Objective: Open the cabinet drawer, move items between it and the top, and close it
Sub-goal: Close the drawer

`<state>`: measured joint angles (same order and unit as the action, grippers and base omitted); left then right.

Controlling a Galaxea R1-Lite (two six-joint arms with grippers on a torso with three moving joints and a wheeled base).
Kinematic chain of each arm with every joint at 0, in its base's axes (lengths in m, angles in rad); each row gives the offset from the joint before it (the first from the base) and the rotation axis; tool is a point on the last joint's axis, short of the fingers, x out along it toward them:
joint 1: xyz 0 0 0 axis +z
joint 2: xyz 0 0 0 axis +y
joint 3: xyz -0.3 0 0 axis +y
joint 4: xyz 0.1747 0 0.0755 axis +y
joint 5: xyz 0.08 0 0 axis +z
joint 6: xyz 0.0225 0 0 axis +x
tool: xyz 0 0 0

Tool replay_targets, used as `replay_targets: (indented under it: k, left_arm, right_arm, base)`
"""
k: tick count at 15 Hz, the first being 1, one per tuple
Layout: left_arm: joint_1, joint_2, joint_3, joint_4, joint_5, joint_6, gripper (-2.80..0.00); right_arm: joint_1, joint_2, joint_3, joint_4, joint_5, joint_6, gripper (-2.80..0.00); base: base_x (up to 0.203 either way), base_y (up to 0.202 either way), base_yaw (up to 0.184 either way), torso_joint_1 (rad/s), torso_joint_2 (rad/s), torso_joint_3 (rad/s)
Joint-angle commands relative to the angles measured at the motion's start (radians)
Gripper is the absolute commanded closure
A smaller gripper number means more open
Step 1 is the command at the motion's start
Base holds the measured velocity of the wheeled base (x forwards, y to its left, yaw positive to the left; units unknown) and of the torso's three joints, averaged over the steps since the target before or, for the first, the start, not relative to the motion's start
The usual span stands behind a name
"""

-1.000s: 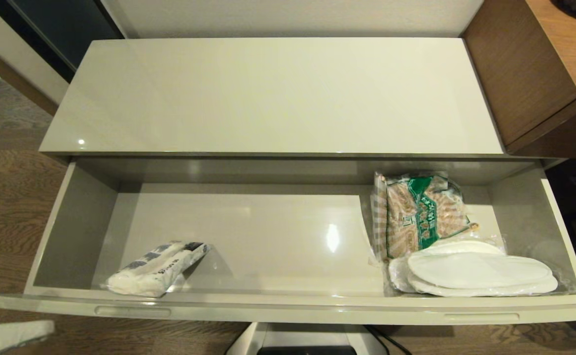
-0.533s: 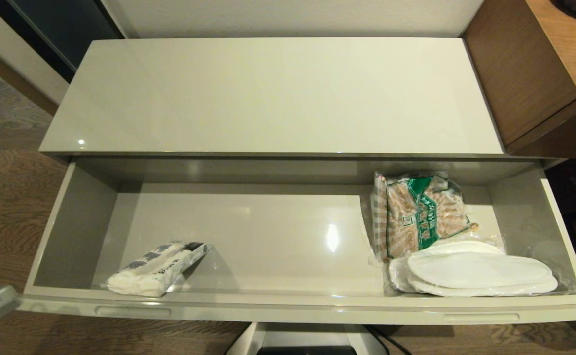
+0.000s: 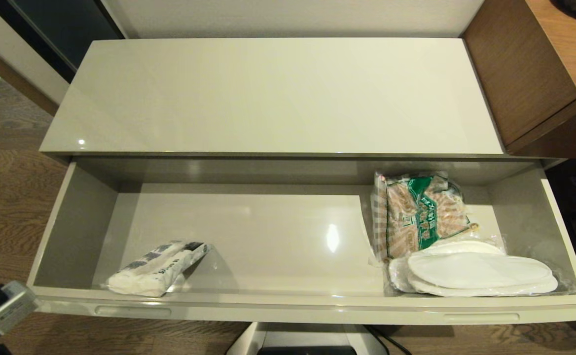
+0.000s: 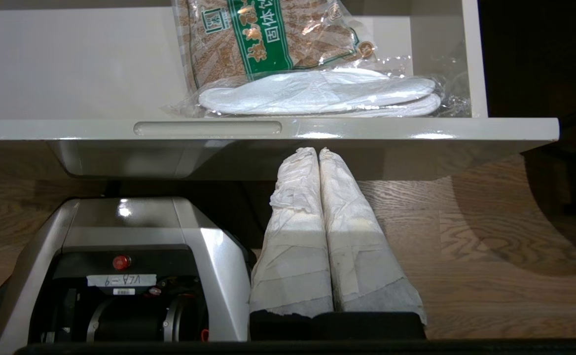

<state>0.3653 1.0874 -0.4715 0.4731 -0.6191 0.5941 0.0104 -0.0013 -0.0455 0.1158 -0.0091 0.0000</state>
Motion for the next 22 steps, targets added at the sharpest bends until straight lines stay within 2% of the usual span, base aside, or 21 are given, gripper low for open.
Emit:
replay_targets:
  k: [1,4,8,11,13,14,16,17,18,20,22]
  left_arm:
    - [-0.075,0.066,0.017,-0.07,0.003,-0.038,0.0]
    - [-0.114,0.191,0.013,-0.12,0.052,-0.068,0.0]
    - [-0.154,0.292,0.011,-0.214,0.104,-0.07,0.0]
    - [-0.261,0.385,0.015,-0.373,0.217,-0.114,0.0]
    - [-0.317,0.395,0.003,-0.477,0.22,-0.276,0.0]
    - [-0.329,0.399,-0.003,-0.499,0.228,-0.298,0.0]
    - [-0.394,0.407,-0.028,-0.605,0.311,-0.437,0.0]
    - [-0.416,0.408,-0.067,-0.624,0.331,-0.547,0.0]
    - [-0.436,0.408,-0.097,-0.643,0.352,-0.608,0.0]
    - [-0.447,0.41,-0.195,-0.603,0.36,-0.729,0.0]
    - [-0.466,0.424,-0.401,-0.482,0.368,-0.882,0.0]
  right_arm:
    - [0.0,-0.022,0.0,0.001,0.0,0.0,0.0]
    - [0.0,-0.022,0.0,0.001,0.0,0.0,0.0]
    - [0.0,-0.022,0.0,0.001,0.0,0.0,0.0]
    - [0.0,-0.022,0.0,0.001,0.0,0.0,0.0]
    - [0.0,-0.022,0.0,0.001,0.0,0.0,0.0]
    - [0.0,-0.022,0.0,0.001,0.0,0.0,0.0]
    - [0.0,-0.022,0.0,0.001,0.0,0.0,0.0]
    - [0.0,-0.022,0.0,0.001,0.0,0.0,0.0]
    - [0.0,-0.022,0.0,0.001,0.0,0.0,0.0]
    - [0.0,-0.022,0.0,0.001,0.0,0.0,0.0]
    - [0.0,-0.022,0.0,0.001,0.0,0.0,0.0]
  base:
    - [0.0,0.0,0.0,0.0,0.0,0.0]
    - [0.0,0.0,0.0,0.0,0.0,0.0]
    - [0.0,0.0,0.0,0.0,0.0,0.0]
    - [0.0,0.0,0.0,0.0,0.0,0.0]
    - [0.0,0.0,0.0,0.0,0.0,0.0]
    - [0.0,0.0,0.0,0.0,0.0,0.0]
    - [0.0,0.0,0.0,0.0,0.0,0.0]
    - [0.0,0.0,0.0,0.0,0.0,0.0]
    - [0.0,0.0,0.0,0.0,0.0,0.0]
    - [0.0,0.0,0.0,0.0,0.0,0.0]
    - [0.0,0.0,0.0,0.0,0.0,0.0]
